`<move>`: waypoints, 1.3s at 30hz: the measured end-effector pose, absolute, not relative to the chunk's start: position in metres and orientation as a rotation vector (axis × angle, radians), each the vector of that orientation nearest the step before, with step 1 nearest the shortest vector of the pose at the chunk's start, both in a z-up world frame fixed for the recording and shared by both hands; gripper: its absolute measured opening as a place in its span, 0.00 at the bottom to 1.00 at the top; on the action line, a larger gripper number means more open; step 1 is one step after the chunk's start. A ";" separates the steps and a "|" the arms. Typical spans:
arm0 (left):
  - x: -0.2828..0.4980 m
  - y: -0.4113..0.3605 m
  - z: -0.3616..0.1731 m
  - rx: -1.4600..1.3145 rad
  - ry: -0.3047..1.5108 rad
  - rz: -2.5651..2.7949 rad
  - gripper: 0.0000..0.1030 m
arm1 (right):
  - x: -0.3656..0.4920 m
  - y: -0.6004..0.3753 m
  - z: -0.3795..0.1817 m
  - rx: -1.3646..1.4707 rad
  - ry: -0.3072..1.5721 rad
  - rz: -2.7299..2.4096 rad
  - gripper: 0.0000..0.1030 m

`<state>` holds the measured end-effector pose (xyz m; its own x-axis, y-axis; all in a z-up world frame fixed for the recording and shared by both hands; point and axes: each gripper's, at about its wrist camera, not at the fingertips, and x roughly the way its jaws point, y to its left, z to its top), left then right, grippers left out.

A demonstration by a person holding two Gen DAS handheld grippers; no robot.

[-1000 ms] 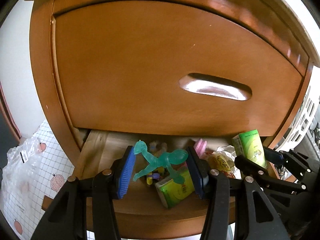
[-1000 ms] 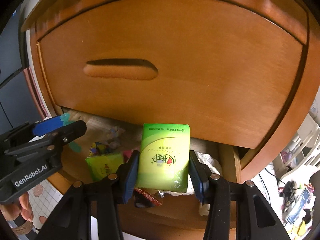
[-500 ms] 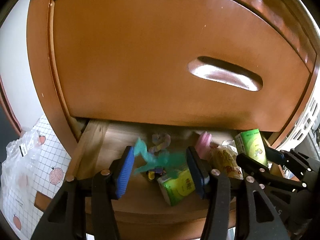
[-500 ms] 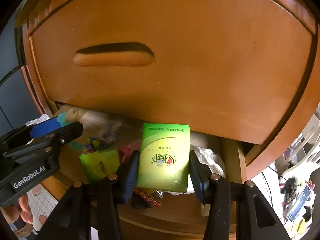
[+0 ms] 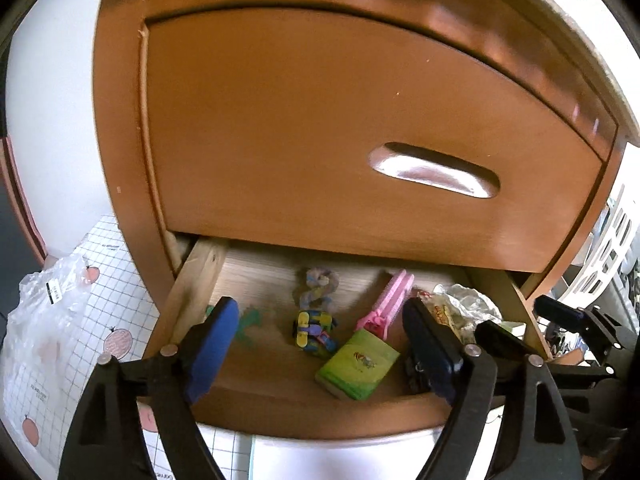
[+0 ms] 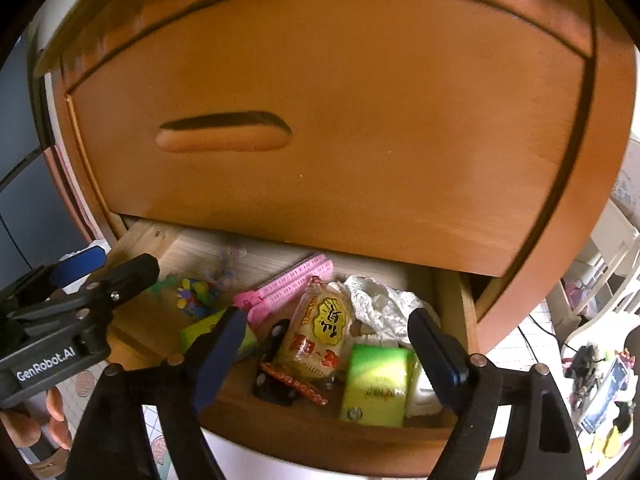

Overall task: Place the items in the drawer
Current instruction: 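Open both tools to release the figure and tissue box in the drawer, then withdraw both tools out of the drawer to its front panel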

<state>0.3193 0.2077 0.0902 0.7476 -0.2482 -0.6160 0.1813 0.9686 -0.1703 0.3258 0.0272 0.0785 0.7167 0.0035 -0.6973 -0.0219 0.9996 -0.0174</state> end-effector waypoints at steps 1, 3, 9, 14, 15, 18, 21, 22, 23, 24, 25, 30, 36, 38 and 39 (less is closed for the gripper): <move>0.316 0.209 0.092 -0.103 0.683 -0.234 0.84 | 0.323 0.026 0.080 -0.024 0.768 0.012 0.90; 0.309 0.211 0.094 -0.105 0.673 -0.225 0.85 | 0.315 0.025 0.084 -0.022 0.757 0.012 0.97; 0.287 0.219 0.099 -0.117 0.647 -0.207 0.88 | 0.291 0.022 0.093 -0.019 0.733 0.006 1.00; 0.266 0.226 0.102 -0.120 0.614 -0.184 1.00 | 0.270 0.021 0.095 -0.015 0.724 0.001 1.00; 0.262 0.227 0.101 -0.120 0.611 -0.181 1.00 | 0.266 0.021 0.095 -0.012 0.723 0.000 1.00; 0.254 0.227 0.096 -0.115 0.614 -0.175 1.00 | 0.253 0.022 0.092 -0.002 0.725 -0.004 1.00; 0.250 0.227 0.087 -0.114 0.627 -0.178 1.00 | 0.245 0.021 0.085 0.006 0.739 -0.011 1.00; 0.250 0.227 0.085 -0.112 0.632 -0.175 1.00 | 0.243 0.021 0.083 0.008 0.746 -0.013 1.00; 0.251 0.227 0.082 -0.112 0.639 -0.173 1.00 | 0.243 0.021 0.080 0.008 0.753 -0.016 1.00; 0.252 0.227 0.078 -0.114 0.649 -0.172 1.00 | 0.242 0.020 0.078 0.008 0.758 -0.019 1.00; 0.254 0.227 0.075 -0.115 0.660 -0.172 1.00 | 0.242 0.020 0.075 0.007 0.766 -0.024 1.00; 0.260 0.224 0.062 -0.109 0.687 -0.175 1.00 | 0.247 0.017 0.060 0.012 0.796 -0.029 1.00; 0.269 0.221 0.053 -0.121 0.707 -0.184 1.00 | 0.254 0.018 0.051 0.000 0.811 -0.038 1.00; 0.271 0.221 0.051 -0.126 0.710 -0.189 1.00 | 0.255 0.019 0.050 -0.009 0.809 -0.040 1.00; 0.273 0.221 0.051 -0.127 0.710 -0.193 1.00 | 0.256 0.019 0.049 -0.009 0.812 -0.036 1.00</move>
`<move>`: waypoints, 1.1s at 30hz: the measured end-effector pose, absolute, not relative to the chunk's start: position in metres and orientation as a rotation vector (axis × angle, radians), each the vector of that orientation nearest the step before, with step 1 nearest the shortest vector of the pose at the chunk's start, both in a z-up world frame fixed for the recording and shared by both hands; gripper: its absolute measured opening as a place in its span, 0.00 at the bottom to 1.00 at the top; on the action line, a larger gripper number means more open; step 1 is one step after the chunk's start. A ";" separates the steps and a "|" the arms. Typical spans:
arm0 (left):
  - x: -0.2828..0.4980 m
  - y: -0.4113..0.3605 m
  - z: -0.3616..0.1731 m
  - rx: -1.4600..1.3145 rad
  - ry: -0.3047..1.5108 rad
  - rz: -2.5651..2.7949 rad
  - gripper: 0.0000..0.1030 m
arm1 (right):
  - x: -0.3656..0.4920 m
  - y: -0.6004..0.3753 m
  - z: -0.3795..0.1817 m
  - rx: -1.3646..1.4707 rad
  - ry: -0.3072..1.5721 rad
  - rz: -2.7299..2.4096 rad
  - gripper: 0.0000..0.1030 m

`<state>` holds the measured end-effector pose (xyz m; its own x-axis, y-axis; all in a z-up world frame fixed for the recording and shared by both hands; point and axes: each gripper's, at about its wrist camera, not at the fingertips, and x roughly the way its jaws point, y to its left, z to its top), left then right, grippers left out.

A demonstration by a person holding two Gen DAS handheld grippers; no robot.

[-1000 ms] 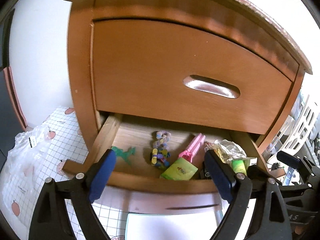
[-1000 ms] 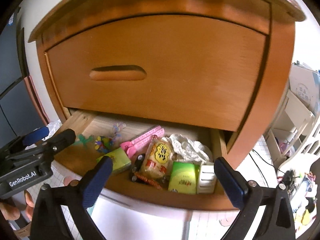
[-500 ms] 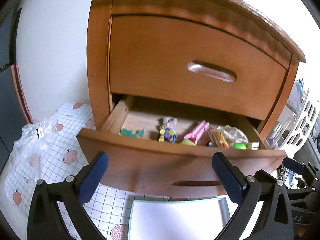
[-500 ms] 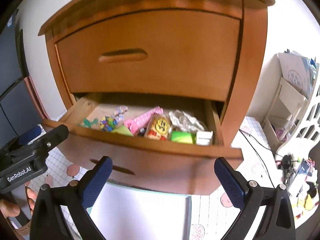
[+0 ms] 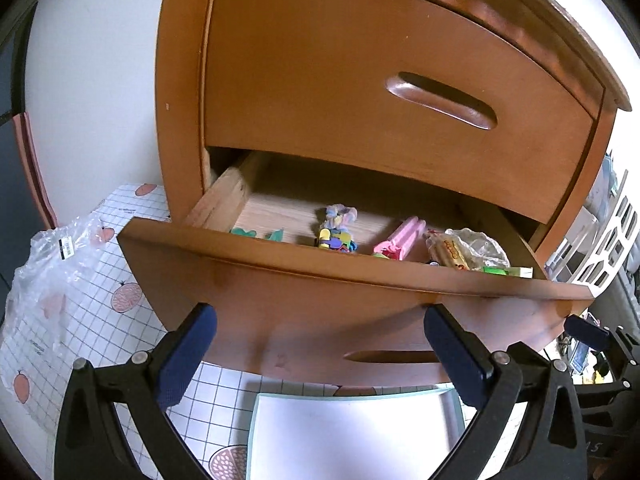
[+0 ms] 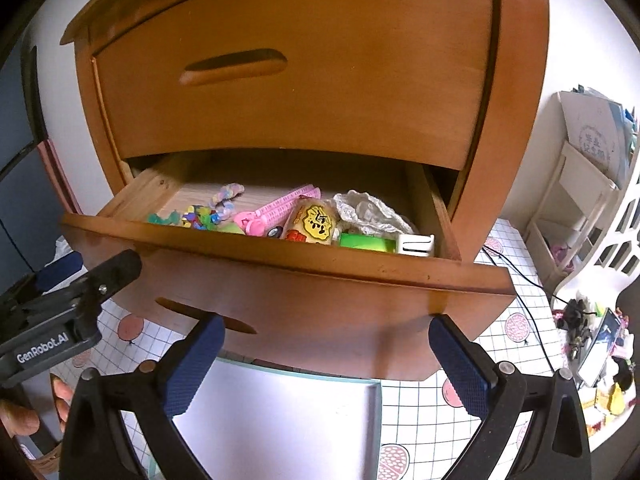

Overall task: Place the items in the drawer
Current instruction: 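Withdraw both tools out of the drawer to its front panel, then push the drawer front shut with both tools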

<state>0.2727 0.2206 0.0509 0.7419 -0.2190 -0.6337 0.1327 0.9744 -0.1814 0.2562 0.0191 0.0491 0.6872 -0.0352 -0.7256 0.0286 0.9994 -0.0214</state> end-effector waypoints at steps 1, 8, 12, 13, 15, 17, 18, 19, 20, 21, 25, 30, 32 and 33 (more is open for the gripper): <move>0.274 0.220 0.051 -0.126 0.709 -0.196 1.00 | 0.257 0.019 0.048 -0.008 0.816 -0.035 1.00; 0.289 0.215 0.049 -0.124 0.706 -0.197 1.00 | 0.265 0.020 0.046 -0.011 0.816 -0.045 1.00; 0.302 0.210 0.049 -0.110 0.714 -0.181 1.00 | 0.270 0.020 0.044 -0.008 0.814 -0.045 1.00; 0.305 0.209 0.048 -0.110 0.715 -0.180 1.00 | 0.272 0.019 0.043 -0.008 0.814 -0.042 1.00; 0.310 0.207 0.048 -0.112 0.718 -0.186 1.00 | 0.276 0.019 0.043 -0.011 0.813 -0.038 1.00; 0.313 0.205 0.047 -0.109 0.715 -0.190 1.00 | 0.278 0.019 0.042 -0.012 0.814 -0.040 1.00; 0.315 0.204 0.047 -0.108 0.712 -0.192 1.00 | 0.279 0.018 0.042 -0.011 0.814 -0.042 1.00; 0.316 0.203 0.047 -0.107 0.711 -0.192 1.00 | 0.280 0.019 0.042 -0.009 0.813 -0.044 1.00; 0.316 0.203 0.045 -0.105 0.713 -0.191 1.00 | 0.280 0.020 0.041 -0.009 0.812 -0.047 1.00; 0.318 0.202 0.045 -0.107 0.716 -0.192 1.00 | 0.282 0.020 0.041 -0.011 0.812 -0.048 1.00; 0.321 0.197 0.045 -0.102 0.718 -0.187 1.00 | 0.282 0.020 0.041 -0.012 0.811 -0.046 1.00; 0.319 0.196 0.043 -0.110 0.722 -0.176 1.00 | 0.280 0.021 0.041 -0.010 0.812 -0.045 1.00; 0.318 0.195 0.043 -0.111 0.723 -0.173 1.00 | 0.279 0.020 0.040 -0.011 0.810 -0.042 1.00; 0.317 0.195 0.043 -0.111 0.722 -0.173 1.00 | 0.280 0.020 0.040 -0.011 0.810 -0.040 1.00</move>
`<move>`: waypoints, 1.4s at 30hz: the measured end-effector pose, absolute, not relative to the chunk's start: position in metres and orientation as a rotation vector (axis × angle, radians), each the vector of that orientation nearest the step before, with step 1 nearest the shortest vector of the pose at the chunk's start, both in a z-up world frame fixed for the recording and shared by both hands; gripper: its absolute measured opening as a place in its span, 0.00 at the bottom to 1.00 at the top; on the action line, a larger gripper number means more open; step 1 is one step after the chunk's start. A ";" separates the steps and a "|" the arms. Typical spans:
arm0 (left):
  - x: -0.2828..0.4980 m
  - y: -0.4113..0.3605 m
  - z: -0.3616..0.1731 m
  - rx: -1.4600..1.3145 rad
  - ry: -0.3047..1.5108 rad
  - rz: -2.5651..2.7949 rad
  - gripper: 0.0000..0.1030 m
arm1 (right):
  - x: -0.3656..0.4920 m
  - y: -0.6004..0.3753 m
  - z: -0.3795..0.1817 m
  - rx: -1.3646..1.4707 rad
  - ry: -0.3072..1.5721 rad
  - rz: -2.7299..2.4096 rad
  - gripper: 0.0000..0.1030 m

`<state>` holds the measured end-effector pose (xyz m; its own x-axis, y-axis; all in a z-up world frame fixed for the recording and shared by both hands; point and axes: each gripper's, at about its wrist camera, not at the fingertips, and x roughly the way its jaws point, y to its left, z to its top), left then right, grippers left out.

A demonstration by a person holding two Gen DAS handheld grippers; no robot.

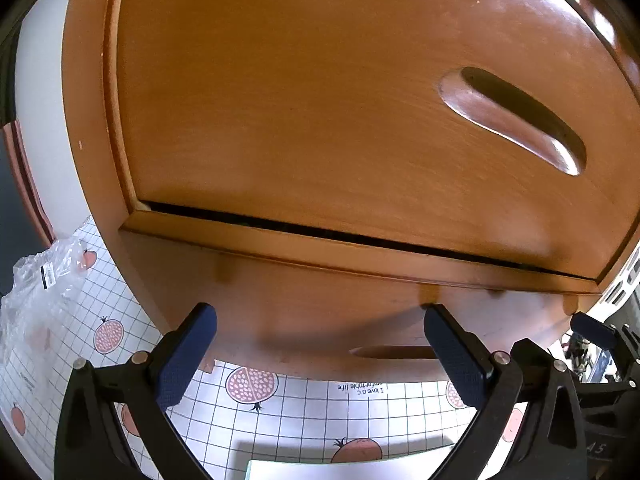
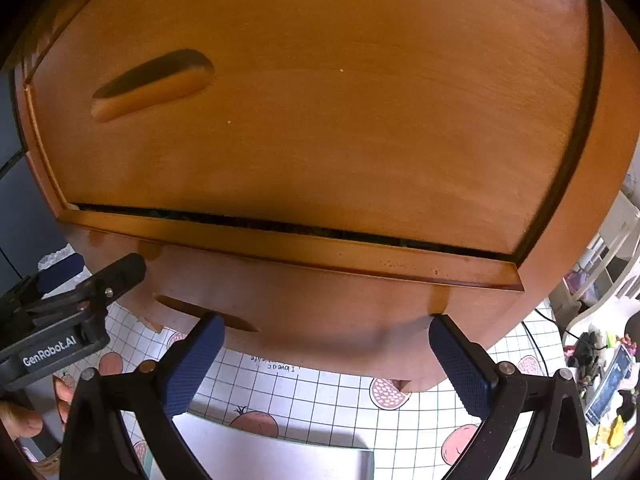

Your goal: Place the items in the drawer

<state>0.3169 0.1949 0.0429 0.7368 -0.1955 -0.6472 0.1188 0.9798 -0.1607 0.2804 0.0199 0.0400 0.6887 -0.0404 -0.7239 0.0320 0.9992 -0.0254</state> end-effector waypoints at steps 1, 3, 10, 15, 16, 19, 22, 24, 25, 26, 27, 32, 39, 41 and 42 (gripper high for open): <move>0.316 0.194 0.043 -0.112 0.723 -0.174 1.00 | 0.278 0.020 0.040 -0.009 0.809 -0.039 1.00; 0.313 0.195 0.043 -0.113 0.726 -0.174 1.00 | 0.275 0.020 0.040 -0.008 0.810 -0.038 1.00; 0.301 0.197 0.043 -0.131 0.723 -0.167 1.00 | 0.266 0.022 0.041 -0.018 0.812 -0.027 1.00; 0.279 0.200 0.045 -0.124 0.723 -0.181 1.00 | 0.254 0.017 0.039 -0.005 0.823 -0.037 1.00; 0.276 0.200 0.045 -0.124 0.724 -0.182 1.00 | 0.249 0.018 0.038 -0.005 0.825 -0.036 1.00; 0.256 0.197 0.045 -0.126 0.726 -0.192 1.00 | 0.241 0.016 0.037 -0.003 0.829 -0.029 1.00; 0.240 0.195 0.044 -0.117 0.726 -0.204 1.00 | 0.224 0.018 0.036 0.002 0.835 -0.023 1.00; 0.229 0.195 0.043 -0.096 0.728 -0.199 1.00 | 0.213 0.021 0.036 0.006 0.838 -0.018 1.00; 0.219 0.195 0.043 -0.085 0.725 -0.189 1.00 | 0.204 0.022 0.036 0.010 0.839 -0.015 1.00; 0.219 0.197 0.044 -0.080 0.725 -0.183 1.00 | 0.196 0.023 0.035 0.013 0.839 -0.013 1.00; 0.212 0.198 0.046 -0.069 0.723 -0.173 1.00 | 0.191 0.023 0.036 0.015 0.839 -0.013 1.00; 0.187 0.210 0.049 -0.032 0.710 -0.149 1.00 | 0.173 0.024 0.039 0.021 0.854 -0.020 1.00; 0.140 0.216 0.052 -0.011 0.705 -0.141 1.00 | 0.139 0.025 0.037 0.019 0.869 -0.027 1.00; 0.132 0.219 0.049 -0.018 0.710 -0.139 1.00 | 0.126 0.023 0.036 0.026 0.870 -0.036 1.00; 0.127 0.221 0.045 -0.030 0.709 -0.134 1.00 | 0.122 0.022 0.035 0.032 0.871 -0.039 1.00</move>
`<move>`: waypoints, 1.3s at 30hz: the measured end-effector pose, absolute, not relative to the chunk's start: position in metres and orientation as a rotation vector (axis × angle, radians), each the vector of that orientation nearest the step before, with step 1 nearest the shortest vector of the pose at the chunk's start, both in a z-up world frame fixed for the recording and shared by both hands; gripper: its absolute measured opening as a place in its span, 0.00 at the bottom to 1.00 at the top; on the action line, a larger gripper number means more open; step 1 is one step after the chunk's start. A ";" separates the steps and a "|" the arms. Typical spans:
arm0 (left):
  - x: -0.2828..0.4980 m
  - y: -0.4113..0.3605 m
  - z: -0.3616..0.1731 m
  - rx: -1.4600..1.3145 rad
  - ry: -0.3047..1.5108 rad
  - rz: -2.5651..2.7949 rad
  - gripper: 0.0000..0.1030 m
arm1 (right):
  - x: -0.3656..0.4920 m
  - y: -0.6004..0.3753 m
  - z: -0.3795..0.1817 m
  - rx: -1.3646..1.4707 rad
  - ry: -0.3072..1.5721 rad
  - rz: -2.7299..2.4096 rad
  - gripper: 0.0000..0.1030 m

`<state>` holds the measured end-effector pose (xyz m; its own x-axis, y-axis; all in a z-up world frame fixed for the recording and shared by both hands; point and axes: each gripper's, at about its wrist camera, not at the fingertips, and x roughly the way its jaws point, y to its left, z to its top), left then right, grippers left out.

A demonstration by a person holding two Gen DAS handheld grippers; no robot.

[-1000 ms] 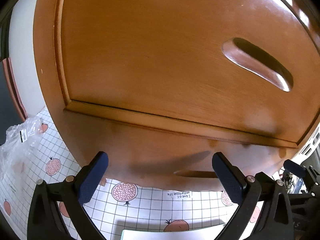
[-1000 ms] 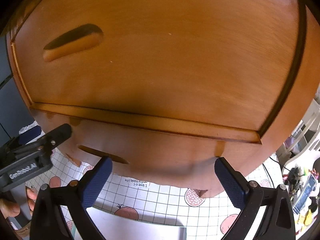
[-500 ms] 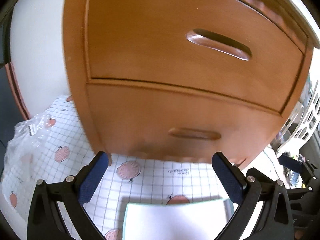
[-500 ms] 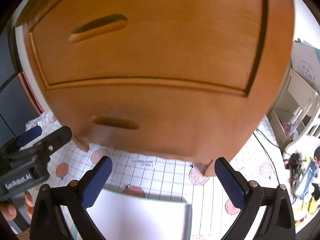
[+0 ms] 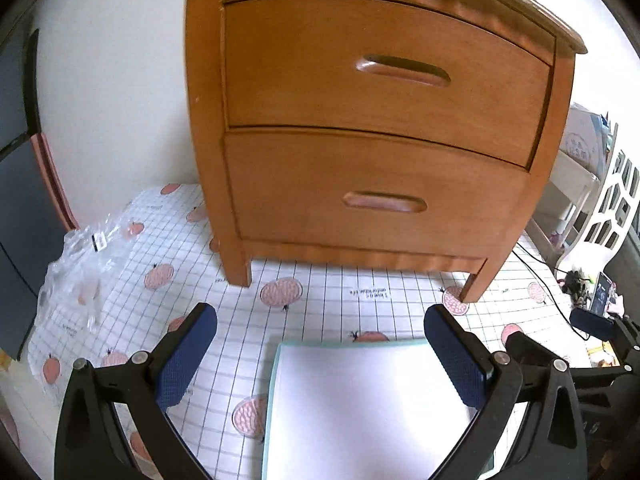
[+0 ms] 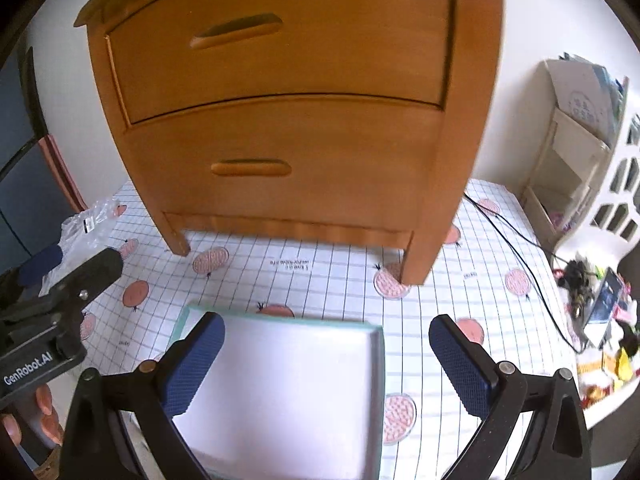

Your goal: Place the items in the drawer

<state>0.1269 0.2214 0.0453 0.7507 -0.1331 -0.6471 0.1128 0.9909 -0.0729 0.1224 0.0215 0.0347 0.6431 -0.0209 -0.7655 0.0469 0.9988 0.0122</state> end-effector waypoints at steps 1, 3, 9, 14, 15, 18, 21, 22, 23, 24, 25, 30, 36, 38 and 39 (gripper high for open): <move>0.125 0.223 0.044 -0.035 0.712 -0.131 1.00 | 0.117 0.020 0.034 0.042 0.871 -0.041 1.00; 0.118 0.225 0.038 -0.045 0.730 -0.136 1.00 | 0.108 0.018 0.030 0.064 0.875 -0.049 1.00; 0.102 0.224 0.031 -0.032 0.753 -0.146 1.00 | 0.088 0.012 0.019 0.100 0.891 -0.076 1.00; 0.087 0.222 0.023 -0.025 0.783 -0.152 1.00 | 0.075 0.010 0.010 0.107 0.897 -0.086 1.00; 0.085 0.222 0.021 -0.025 0.788 -0.151 1.00 | 0.072 0.009 0.009 0.109 0.899 -0.089 1.00; 0.081 0.224 0.012 -0.038 0.816 -0.154 1.00 | 0.064 0.006 0.004 0.119 0.906 -0.099 1.00; 0.079 0.230 0.003 -0.064 0.854 -0.145 1.00 | 0.057 0.007 0.001 0.104 0.912 -0.102 1.00; 0.078 0.230 0.000 -0.065 0.862 -0.146 1.00 | 0.054 0.007 0.000 0.099 0.911 -0.103 1.00; 0.076 0.230 -0.002 -0.053 0.866 -0.142 1.00 | 0.052 0.008 -0.001 0.096 0.912 -0.103 1.00; 0.074 0.230 -0.004 -0.039 0.866 -0.138 1.00 | 0.050 0.008 -0.002 0.097 0.913 -0.101 1.00; 0.072 0.229 -0.005 -0.025 0.866 -0.137 1.00 | 0.048 0.008 -0.003 0.098 0.916 -0.101 1.00; 0.064 0.228 -0.009 -0.003 0.872 -0.139 1.00 | 0.042 0.011 -0.009 0.089 0.924 -0.099 1.00; 0.054 0.221 -0.018 0.043 0.884 -0.138 1.00 | 0.037 0.018 -0.014 0.079 0.934 -0.088 1.00; 0.052 0.220 -0.020 0.061 0.892 -0.136 1.00 | 0.035 0.019 -0.015 0.083 0.939 -0.082 1.00; 0.052 0.220 -0.021 0.067 0.894 -0.136 1.00 | 0.035 0.019 -0.016 0.085 0.940 -0.084 1.00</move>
<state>0.0516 0.2195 -0.0206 0.6183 -0.0902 -0.7807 0.1457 0.9893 0.0011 0.0346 0.0191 -0.0155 0.5870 -0.0343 -0.8088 0.1088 0.9934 0.0369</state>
